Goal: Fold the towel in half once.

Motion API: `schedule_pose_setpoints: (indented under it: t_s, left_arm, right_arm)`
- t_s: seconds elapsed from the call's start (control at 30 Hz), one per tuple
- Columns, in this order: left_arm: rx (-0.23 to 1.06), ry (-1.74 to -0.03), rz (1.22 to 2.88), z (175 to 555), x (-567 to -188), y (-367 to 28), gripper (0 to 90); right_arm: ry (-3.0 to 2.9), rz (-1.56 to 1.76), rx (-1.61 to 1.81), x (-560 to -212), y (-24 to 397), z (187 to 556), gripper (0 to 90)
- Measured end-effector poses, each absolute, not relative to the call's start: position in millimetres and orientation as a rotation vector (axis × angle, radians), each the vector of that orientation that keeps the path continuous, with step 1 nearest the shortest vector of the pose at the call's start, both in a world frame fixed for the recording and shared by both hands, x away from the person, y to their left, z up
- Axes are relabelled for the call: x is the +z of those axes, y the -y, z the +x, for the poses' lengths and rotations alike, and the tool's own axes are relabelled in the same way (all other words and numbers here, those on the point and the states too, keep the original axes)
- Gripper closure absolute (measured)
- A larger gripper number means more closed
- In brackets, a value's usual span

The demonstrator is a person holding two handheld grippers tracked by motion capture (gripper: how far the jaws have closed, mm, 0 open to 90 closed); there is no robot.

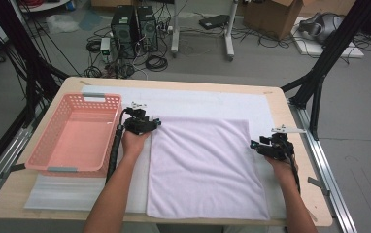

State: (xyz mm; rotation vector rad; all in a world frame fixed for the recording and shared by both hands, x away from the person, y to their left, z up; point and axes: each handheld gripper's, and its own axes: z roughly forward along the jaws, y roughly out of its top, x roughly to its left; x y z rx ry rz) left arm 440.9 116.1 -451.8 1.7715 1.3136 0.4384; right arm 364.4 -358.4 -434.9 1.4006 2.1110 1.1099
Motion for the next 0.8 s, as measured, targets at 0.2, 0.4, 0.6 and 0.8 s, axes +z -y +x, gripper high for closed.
schedule_pose_setpoints:
  t_s: [0.2,0.4,0.6,0.8]
  left_arm:
    - [0.429,-1.298,1.792,441.7,-452.7,-113.8,57.5]
    - [0.438,-1.244,1.859,440.5,-452.1,-105.2,83.0]
    - [0.493,-1.264,1.793,442.4,-444.2,-108.5,86.3]
    - [0.556,-1.275,1.748,447.2,-449.8,-108.1,86.0]
  right_arm:
    - [-2.153,1.383,1.068,-431.5,344.8,405.6,46.5]
    - [-2.17,1.407,0.987,-445.7,331.3,439.1,54.1]
    - [-2.136,1.372,1.013,-443.7,334.7,445.8,86.7]
    - [-2.023,1.31,1.048,-441.4,337.7,448.0,86.2]
